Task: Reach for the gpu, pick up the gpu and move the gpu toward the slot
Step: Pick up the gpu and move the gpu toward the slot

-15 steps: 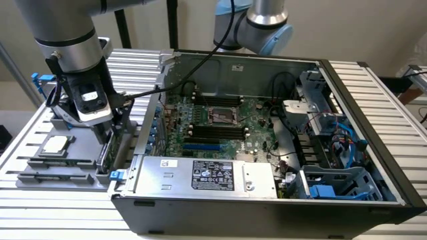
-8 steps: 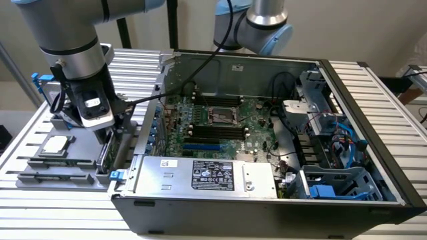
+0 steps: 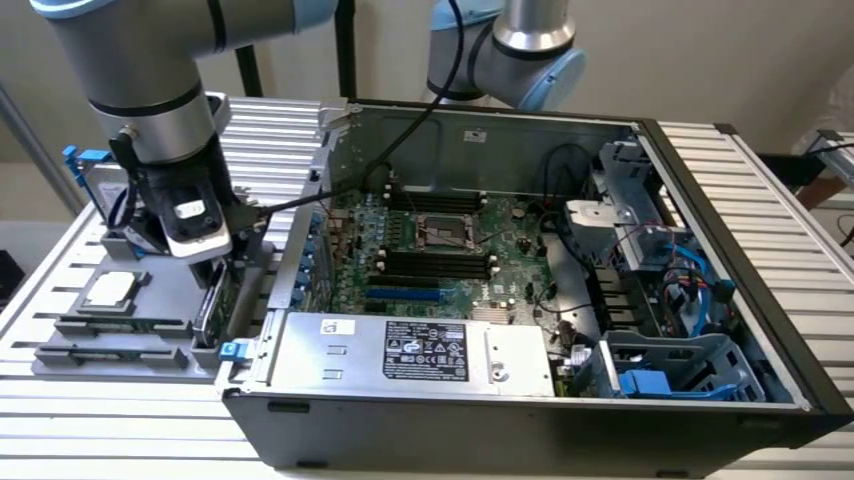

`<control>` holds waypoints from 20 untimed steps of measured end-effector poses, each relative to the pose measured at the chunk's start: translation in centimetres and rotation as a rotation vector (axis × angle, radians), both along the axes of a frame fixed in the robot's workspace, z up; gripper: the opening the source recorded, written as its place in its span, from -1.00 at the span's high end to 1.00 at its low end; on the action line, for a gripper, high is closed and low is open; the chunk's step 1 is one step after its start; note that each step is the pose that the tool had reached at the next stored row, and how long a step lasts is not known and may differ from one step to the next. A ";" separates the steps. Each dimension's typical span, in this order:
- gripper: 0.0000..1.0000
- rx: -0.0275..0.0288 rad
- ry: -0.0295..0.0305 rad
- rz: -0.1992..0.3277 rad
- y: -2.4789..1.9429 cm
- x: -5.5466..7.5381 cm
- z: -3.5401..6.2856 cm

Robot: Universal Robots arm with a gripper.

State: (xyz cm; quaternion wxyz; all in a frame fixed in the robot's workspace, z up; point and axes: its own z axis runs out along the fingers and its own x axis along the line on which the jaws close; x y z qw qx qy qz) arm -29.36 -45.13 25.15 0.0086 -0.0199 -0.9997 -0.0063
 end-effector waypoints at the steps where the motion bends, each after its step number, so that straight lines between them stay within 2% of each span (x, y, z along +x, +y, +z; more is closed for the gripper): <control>1: 0.16 0.0000 0.0015 0.000 0.06 0.0 -0.09; 8: 0.16 -0.0002 0.0193 0.000 0.19 0.0 -0.54; 20: 0.20 -0.0001 0.0207 0.000 0.36 0.0 -0.88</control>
